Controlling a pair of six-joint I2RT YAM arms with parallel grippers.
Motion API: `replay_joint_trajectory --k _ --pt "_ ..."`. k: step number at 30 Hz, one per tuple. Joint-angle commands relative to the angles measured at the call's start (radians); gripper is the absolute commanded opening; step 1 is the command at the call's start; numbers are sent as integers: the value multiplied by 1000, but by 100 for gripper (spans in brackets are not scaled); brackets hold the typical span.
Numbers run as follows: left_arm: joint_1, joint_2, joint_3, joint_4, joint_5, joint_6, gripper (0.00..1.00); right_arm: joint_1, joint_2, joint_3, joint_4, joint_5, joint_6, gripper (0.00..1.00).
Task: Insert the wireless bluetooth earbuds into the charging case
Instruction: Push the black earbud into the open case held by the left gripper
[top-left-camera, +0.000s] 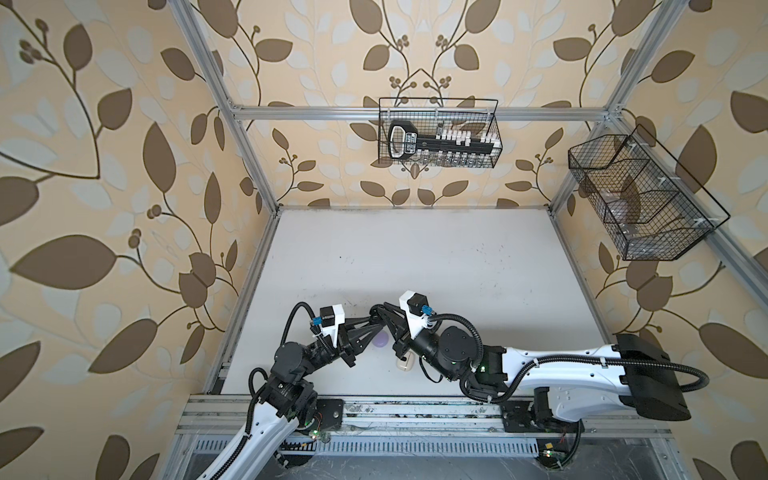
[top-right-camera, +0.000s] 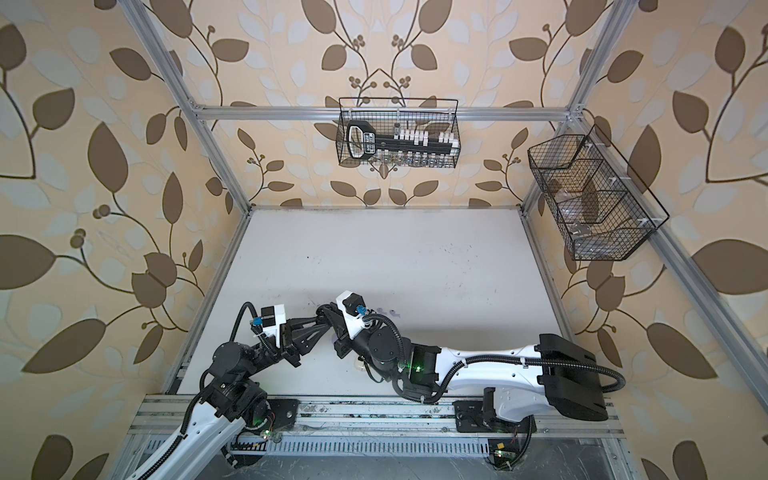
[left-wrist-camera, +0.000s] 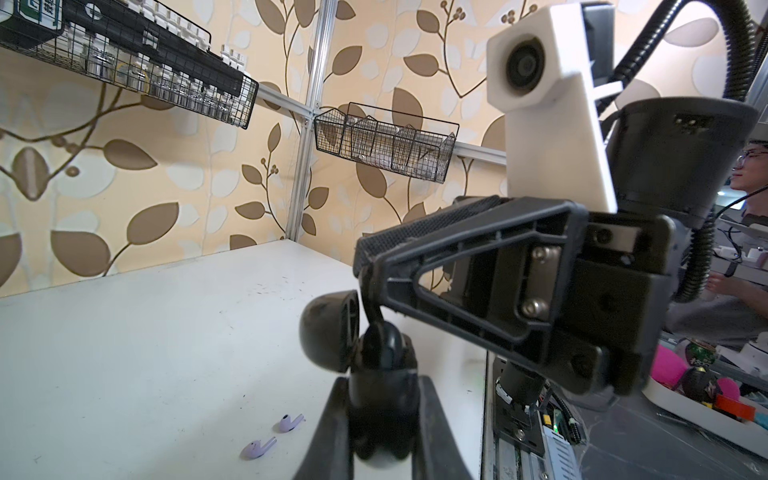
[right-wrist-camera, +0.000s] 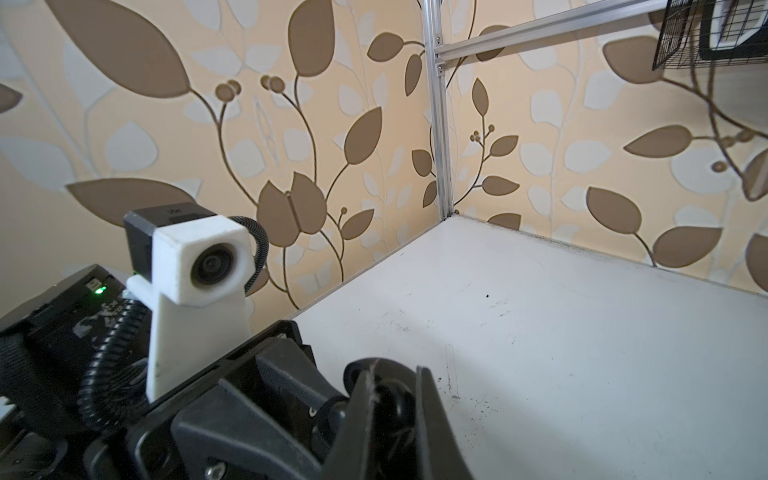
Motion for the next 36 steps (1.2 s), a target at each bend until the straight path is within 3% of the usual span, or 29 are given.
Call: replay_joint_trajectory --k 1,22,36 --pt "-8 -5 40 46 -4 5 0 20 17 -3 15 -26 1 13" --pt "-8 -58 29 26 -8 4 0 48 39 -48 27 -20 57 16" --pt "-7 -64 30 23 -4 3 0 54 26 -71 31 3 69 33"
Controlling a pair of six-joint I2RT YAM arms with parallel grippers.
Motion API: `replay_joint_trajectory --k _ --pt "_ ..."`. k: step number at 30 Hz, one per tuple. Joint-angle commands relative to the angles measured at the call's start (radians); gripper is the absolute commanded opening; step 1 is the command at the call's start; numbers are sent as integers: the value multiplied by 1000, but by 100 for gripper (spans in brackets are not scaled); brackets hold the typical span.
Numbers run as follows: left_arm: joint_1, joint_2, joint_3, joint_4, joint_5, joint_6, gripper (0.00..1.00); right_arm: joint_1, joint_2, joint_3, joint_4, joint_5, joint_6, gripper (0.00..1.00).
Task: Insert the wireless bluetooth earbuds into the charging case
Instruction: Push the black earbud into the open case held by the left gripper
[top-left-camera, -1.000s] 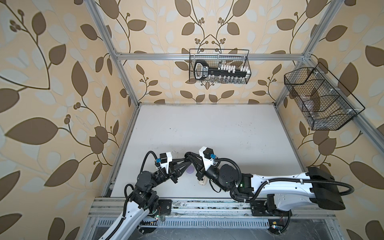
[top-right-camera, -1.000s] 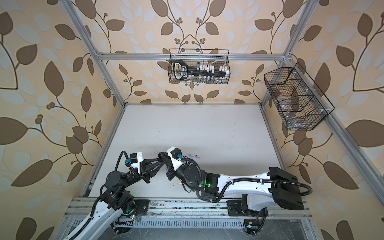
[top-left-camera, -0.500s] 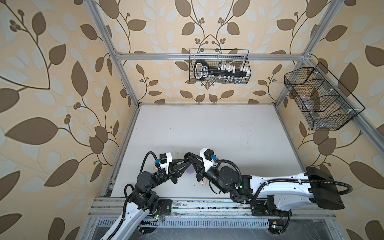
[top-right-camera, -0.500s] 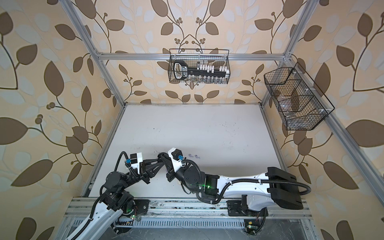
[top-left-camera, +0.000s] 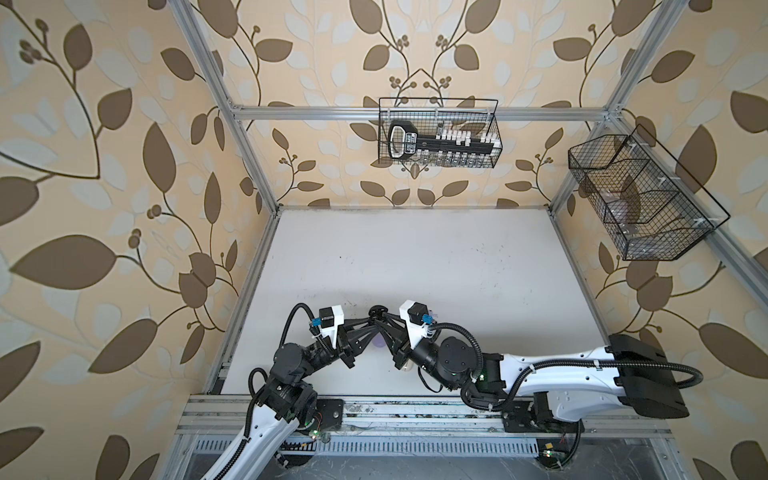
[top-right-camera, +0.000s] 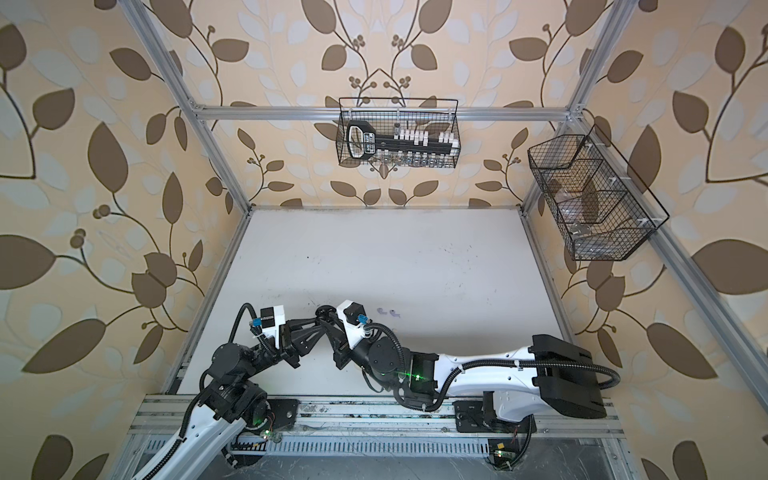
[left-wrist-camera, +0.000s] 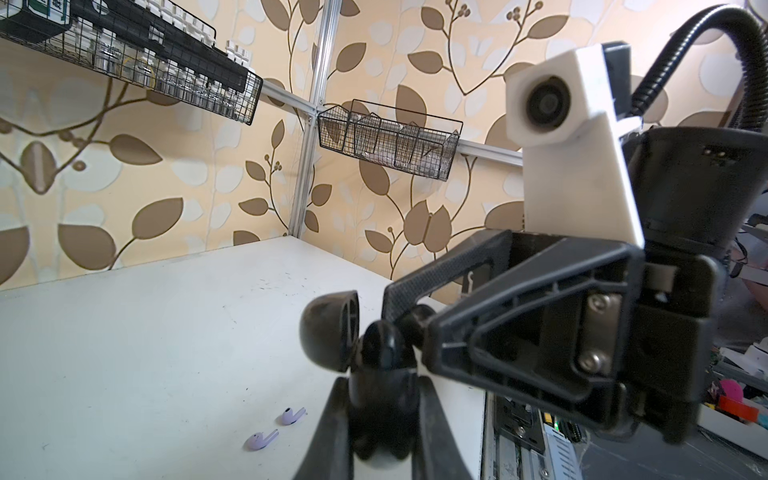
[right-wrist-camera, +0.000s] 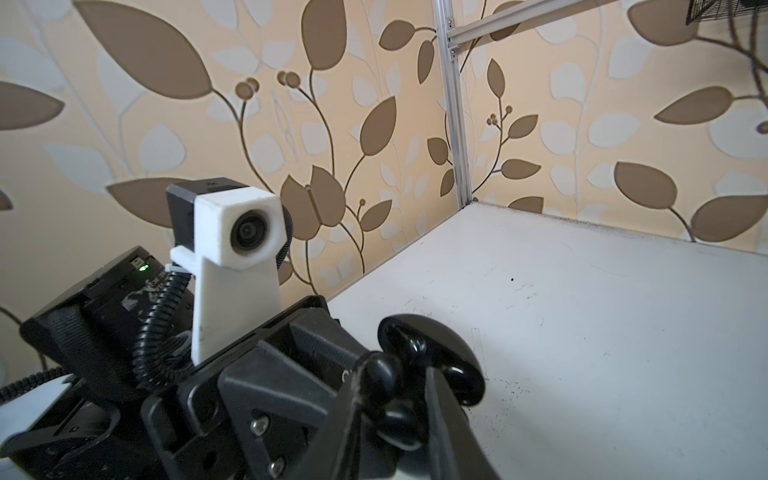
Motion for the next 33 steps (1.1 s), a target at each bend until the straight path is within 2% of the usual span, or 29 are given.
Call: replay_joint_trajectory --k 1,7,13,18,23,33 --pt "-7 -19 31 78 0 2 0 7 9 -25 -26 -6 0 36" --pt "-8 -26 31 73 2 3 0 8 -21 -31 -45 32 -8 48" --pt "-8 -30 31 70 4 5 0 8 -50 -43 -53 52 -7 50" --pt "-8 -31 32 68 5 5 0 8 -68 -54 -52 62 -3 50" --pt "-8 -36 31 65 5 7 0 -7 -93 -82 -49 66 23 45" --pt "-8 -36 28 71 12 7 0 -37 -124 -117 -47 28 52 41"
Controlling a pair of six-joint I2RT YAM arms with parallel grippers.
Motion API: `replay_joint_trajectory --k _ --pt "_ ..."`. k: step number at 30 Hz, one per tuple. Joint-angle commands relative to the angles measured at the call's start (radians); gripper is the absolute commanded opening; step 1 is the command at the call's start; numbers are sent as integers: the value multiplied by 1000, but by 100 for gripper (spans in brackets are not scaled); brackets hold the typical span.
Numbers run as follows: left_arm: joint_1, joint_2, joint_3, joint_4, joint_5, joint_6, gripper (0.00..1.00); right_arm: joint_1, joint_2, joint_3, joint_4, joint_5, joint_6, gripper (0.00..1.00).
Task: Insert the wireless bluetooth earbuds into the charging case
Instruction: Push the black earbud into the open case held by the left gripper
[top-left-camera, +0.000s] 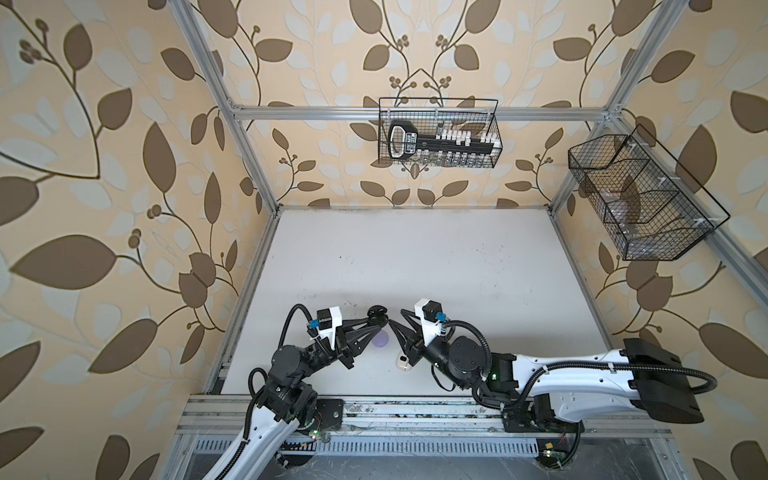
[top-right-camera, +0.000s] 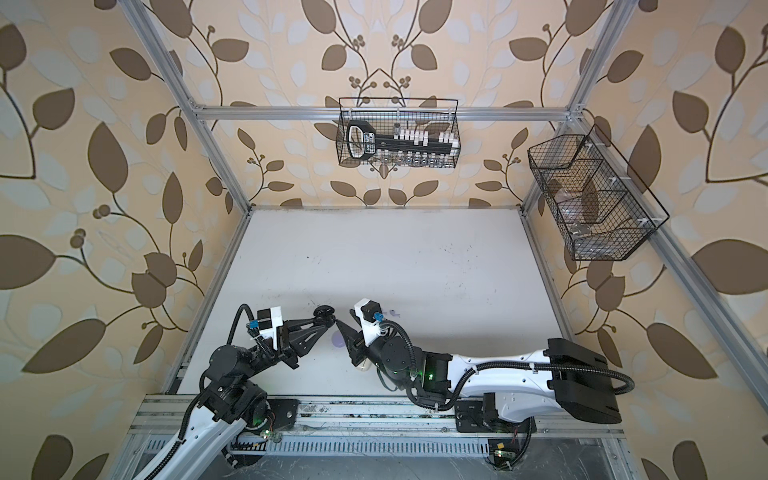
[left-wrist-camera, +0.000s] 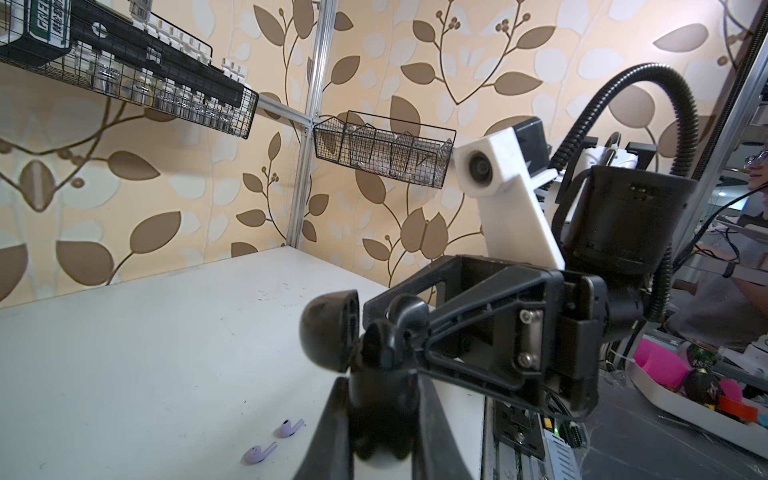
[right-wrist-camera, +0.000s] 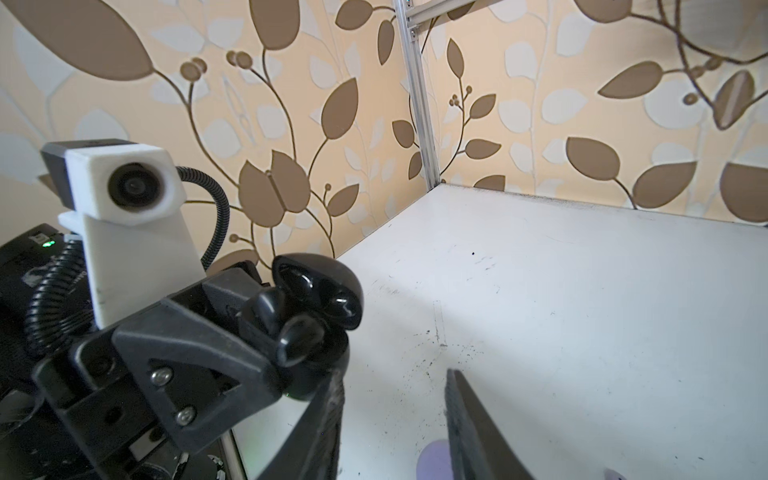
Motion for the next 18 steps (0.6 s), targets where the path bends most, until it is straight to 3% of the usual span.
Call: replay_joint_trajectory --k 1,4,9,18 --pt "-7 -10 28 69 11 8 0 0 -26 -17 18 -21 0 40" --pt "-7 -10 27 69 10 10 0 18 -50 -46 73 -82 -51 47" --pt "-8 -8 25 69 11 14 0 49 -71 -35 77 -82 -80 60" --pt "-7 -3 9 112 40 20 0 17 -57 53 -30 -50 -34 61"
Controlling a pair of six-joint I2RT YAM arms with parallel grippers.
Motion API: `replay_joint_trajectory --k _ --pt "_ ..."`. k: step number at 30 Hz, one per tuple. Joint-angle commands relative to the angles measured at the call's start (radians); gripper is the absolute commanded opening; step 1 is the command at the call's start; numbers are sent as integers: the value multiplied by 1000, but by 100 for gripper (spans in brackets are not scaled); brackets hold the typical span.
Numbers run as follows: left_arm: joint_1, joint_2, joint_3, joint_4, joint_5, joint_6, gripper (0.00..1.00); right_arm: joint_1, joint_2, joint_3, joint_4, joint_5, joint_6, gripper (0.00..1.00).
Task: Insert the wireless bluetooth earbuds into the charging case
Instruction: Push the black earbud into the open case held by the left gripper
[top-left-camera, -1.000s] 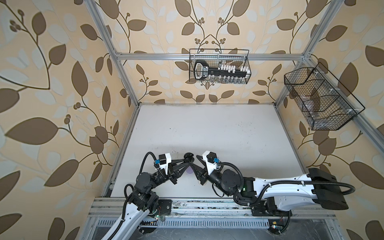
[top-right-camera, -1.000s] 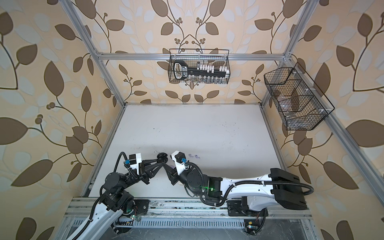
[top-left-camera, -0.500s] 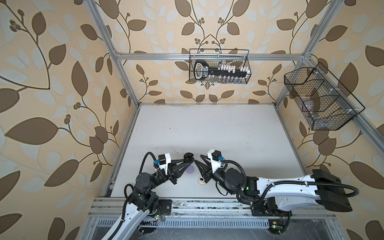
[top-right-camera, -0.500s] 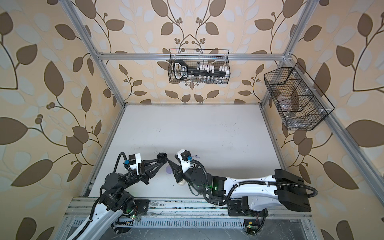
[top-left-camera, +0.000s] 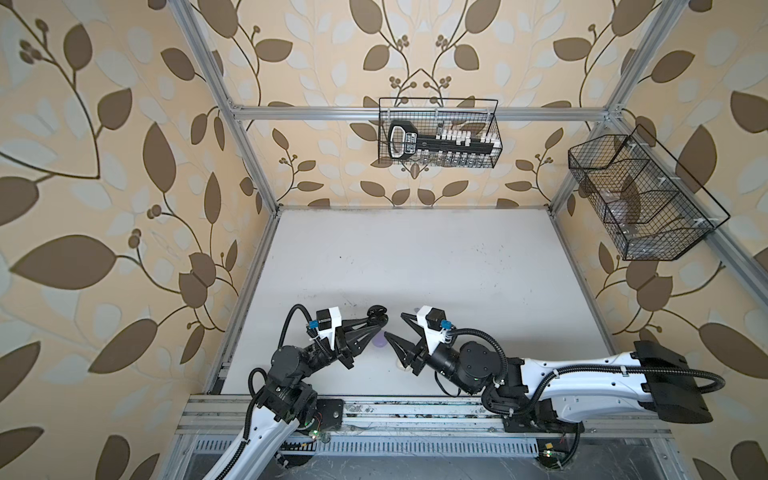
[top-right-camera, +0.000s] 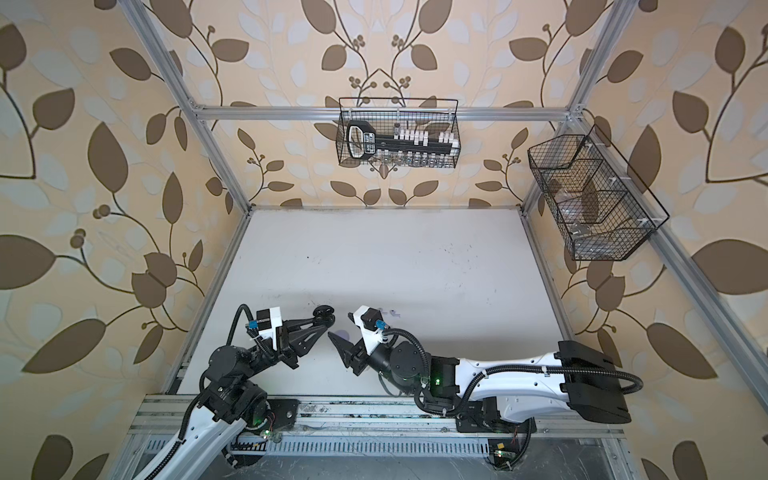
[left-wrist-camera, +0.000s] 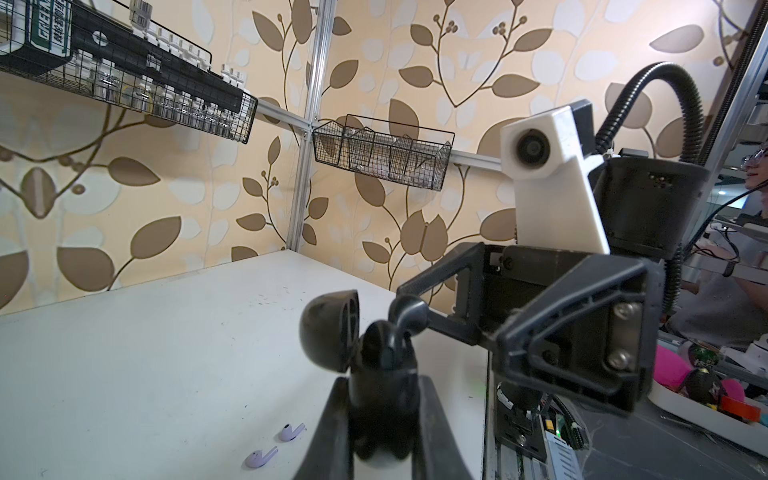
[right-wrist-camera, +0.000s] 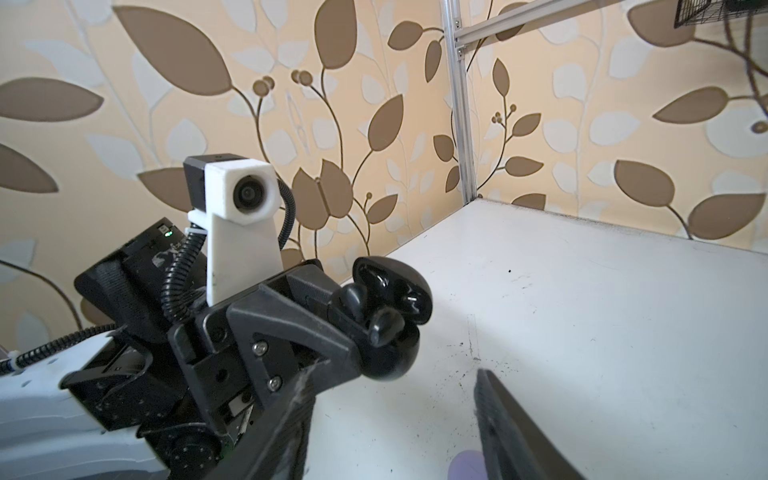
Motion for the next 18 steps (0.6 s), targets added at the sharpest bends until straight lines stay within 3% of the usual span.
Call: replay_joint_trajectory --k 1,18 --pt "-8 -4 5 101 41 17 0 -27 4 56 -40 11 26 61" --pt "-8 -7 -1 136 84 20 0 -70 4 47 -90 4 89 55"
